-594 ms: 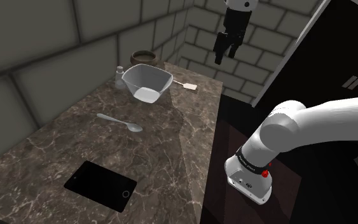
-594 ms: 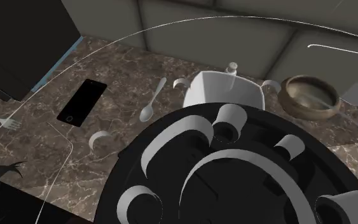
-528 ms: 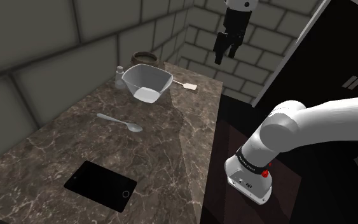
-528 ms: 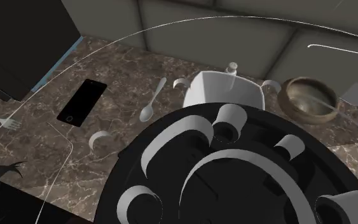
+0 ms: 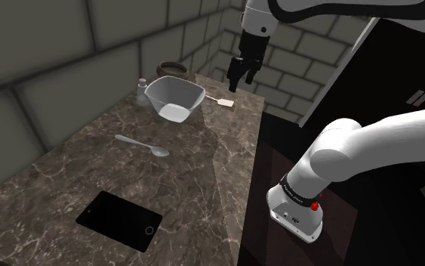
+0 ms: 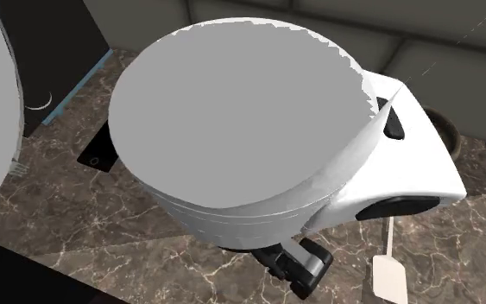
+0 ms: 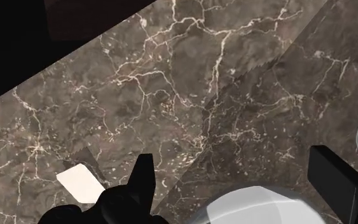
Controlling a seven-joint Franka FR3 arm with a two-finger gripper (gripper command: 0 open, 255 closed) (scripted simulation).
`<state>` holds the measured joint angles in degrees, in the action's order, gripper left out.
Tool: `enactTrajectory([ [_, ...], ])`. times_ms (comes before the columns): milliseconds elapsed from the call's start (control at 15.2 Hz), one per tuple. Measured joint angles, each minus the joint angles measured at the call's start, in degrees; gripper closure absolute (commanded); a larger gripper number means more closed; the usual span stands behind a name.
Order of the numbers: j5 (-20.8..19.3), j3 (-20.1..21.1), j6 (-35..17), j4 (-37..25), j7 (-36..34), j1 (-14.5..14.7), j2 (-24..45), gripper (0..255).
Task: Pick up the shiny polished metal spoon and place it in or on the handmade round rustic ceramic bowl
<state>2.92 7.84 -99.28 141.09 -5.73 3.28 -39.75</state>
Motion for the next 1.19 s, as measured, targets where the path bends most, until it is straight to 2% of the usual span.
enactTrajectory([
  [264, 2.4, 2.1, -8.8, 2.9, -1.0, 1.7, 3.6, 0],
  [792, 6.1, 7.6, -25.9, 3.8, -3.8, 5.0, 15.0, 0],
  [1188, 6.2, 11.5, -38.3, 1.7, -6.0, 6.3, 25.8, 0],
])
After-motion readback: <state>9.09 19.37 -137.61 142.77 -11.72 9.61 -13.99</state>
